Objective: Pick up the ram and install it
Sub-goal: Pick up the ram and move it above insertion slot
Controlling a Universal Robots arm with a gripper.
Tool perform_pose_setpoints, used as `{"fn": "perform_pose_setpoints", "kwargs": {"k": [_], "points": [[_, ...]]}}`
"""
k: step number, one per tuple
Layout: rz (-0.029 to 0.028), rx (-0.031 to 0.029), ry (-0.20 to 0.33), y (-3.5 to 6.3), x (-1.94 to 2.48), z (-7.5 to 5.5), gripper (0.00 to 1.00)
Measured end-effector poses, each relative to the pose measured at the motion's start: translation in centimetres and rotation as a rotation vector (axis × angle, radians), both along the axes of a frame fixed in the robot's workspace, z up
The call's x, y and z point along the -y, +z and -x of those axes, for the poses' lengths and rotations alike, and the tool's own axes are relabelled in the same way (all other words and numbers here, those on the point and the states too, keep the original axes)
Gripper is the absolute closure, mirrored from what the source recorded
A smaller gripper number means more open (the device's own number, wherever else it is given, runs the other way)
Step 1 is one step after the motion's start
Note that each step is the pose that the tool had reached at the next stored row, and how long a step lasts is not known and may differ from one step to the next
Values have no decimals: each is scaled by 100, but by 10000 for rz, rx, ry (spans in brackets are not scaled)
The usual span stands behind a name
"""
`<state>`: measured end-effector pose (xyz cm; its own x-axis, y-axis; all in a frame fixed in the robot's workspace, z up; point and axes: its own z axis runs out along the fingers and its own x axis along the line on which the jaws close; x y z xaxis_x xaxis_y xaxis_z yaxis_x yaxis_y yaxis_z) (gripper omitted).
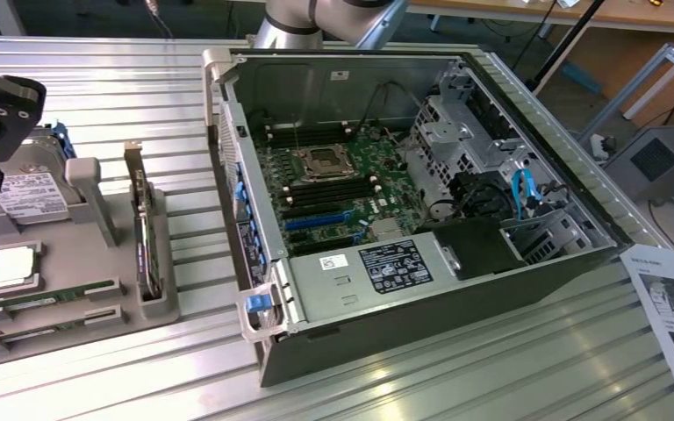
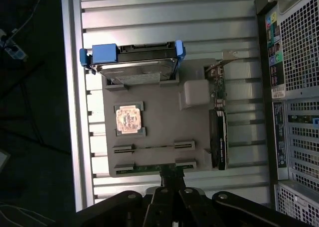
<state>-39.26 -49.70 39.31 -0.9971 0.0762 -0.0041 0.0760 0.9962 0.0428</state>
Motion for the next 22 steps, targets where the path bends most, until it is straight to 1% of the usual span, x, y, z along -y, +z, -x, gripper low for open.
{"fn": "perform_pose_setpoints", "kwargs": {"k": [3, 13, 22], "points": [[0, 0, -1, -1, 38, 3, 89], [1, 0, 22, 0, 39, 2, 89], [0, 0, 243, -1, 39, 2, 89]]}}
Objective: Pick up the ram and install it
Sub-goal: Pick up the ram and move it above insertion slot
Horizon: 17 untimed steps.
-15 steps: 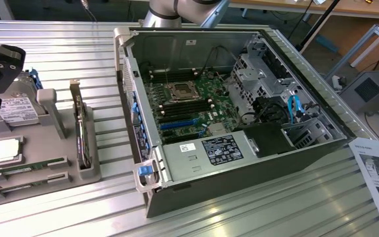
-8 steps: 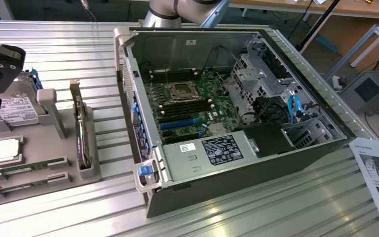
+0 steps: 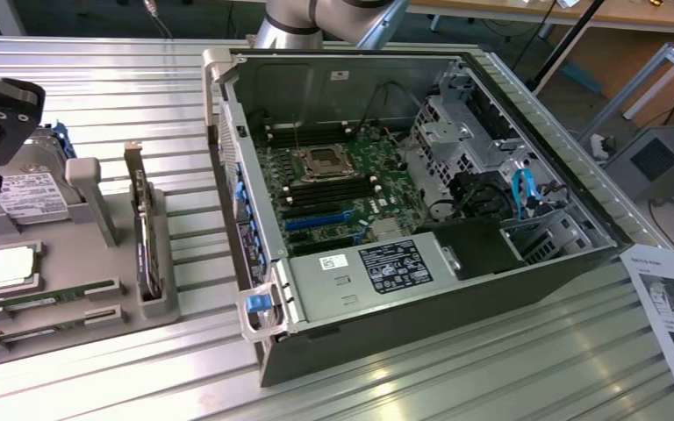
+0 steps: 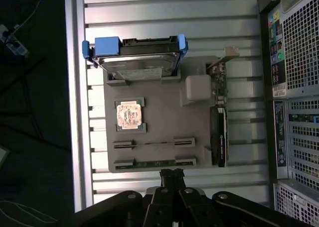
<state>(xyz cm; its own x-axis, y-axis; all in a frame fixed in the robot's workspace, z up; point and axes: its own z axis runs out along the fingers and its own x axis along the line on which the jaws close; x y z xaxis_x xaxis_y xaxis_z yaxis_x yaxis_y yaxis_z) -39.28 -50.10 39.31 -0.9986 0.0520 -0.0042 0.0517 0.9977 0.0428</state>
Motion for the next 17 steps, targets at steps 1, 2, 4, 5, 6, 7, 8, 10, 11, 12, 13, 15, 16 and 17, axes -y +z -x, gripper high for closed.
{"fn": "perform_pose_setpoints", "kwargs": {"k": [1, 2, 4, 5, 6, 7, 8, 10, 11, 12, 13, 15, 16, 17], "points": [[0, 0, 37, 0, 0, 0, 89], [0, 0, 79, 0, 0, 0, 89], [0, 0, 169, 0, 0, 0, 89], [0, 0, 215, 0, 0, 0, 89], [0, 0, 265, 0, 0, 0, 89], [0, 0, 316, 0, 0, 0, 89], [0, 0, 360, 0, 0, 0, 89], [0, 0, 455, 0, 0, 0, 89], [0, 0, 508, 0, 0, 0, 89], [0, 0, 556, 0, 0, 0, 89], [0, 0, 607, 0, 0, 0, 89], [0, 0, 707, 0, 0, 0, 89], [0, -1, 760, 0, 0, 0, 89], [0, 0, 820, 0, 0, 0, 89]]}}
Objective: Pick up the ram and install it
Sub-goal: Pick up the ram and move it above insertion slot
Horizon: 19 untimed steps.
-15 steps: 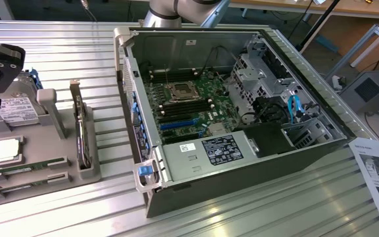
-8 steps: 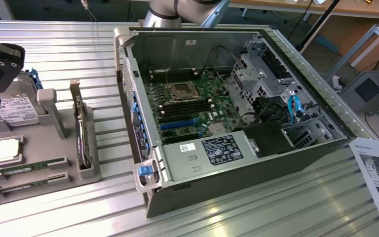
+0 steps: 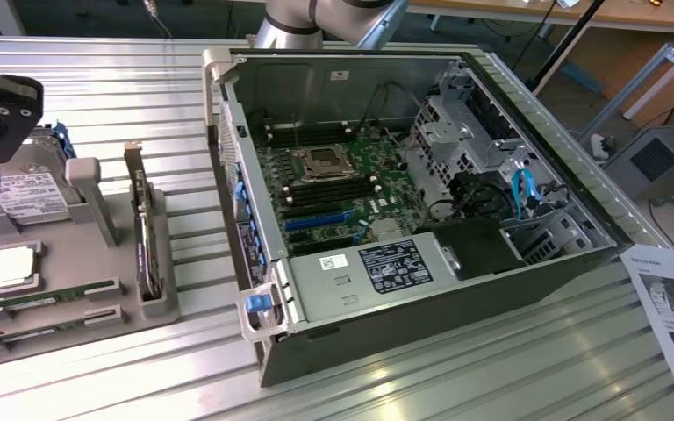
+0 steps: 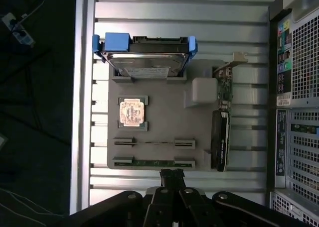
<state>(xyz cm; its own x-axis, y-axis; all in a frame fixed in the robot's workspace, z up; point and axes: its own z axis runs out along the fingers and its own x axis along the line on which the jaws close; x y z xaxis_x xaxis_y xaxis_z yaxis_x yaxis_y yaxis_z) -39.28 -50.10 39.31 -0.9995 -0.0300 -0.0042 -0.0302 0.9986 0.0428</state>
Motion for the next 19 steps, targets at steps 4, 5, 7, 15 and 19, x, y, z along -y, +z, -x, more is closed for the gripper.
{"fn": "perform_pose_setpoints", "kwargs": {"k": [4, 5, 7, 15, 19], "points": [[0, 0, 266, 0, 0, 0, 89], [0, 0, 340, 0, 1, 0, 89], [0, 0, 507, 0, 1, 0, 89], [0, 0, 964, 0, 2, 0, 89], [0, 0, 1231, 0, 2, 0, 89]]}}
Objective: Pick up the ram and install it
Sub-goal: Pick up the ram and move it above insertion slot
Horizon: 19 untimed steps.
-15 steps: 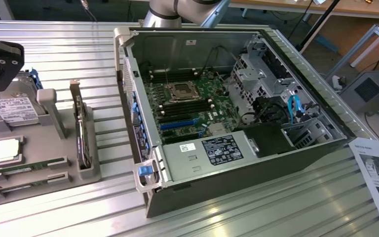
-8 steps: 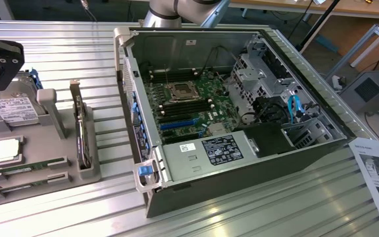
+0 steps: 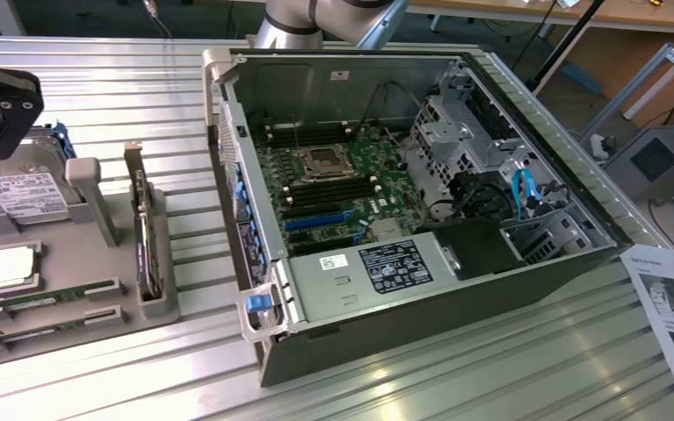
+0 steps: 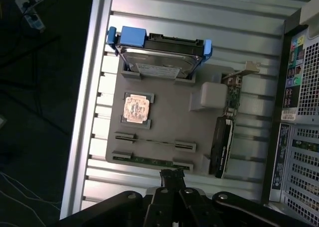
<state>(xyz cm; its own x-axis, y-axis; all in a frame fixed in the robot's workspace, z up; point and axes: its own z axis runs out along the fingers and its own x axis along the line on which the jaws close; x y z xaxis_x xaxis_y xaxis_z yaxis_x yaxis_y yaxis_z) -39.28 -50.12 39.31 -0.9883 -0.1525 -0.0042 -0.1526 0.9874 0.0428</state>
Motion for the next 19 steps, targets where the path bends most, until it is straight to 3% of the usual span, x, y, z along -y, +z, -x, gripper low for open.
{"fn": "perform_pose_setpoints", "kwargs": {"k": [19], "points": [[0, 0, 1581, 0, 2, 0, 89]]}}
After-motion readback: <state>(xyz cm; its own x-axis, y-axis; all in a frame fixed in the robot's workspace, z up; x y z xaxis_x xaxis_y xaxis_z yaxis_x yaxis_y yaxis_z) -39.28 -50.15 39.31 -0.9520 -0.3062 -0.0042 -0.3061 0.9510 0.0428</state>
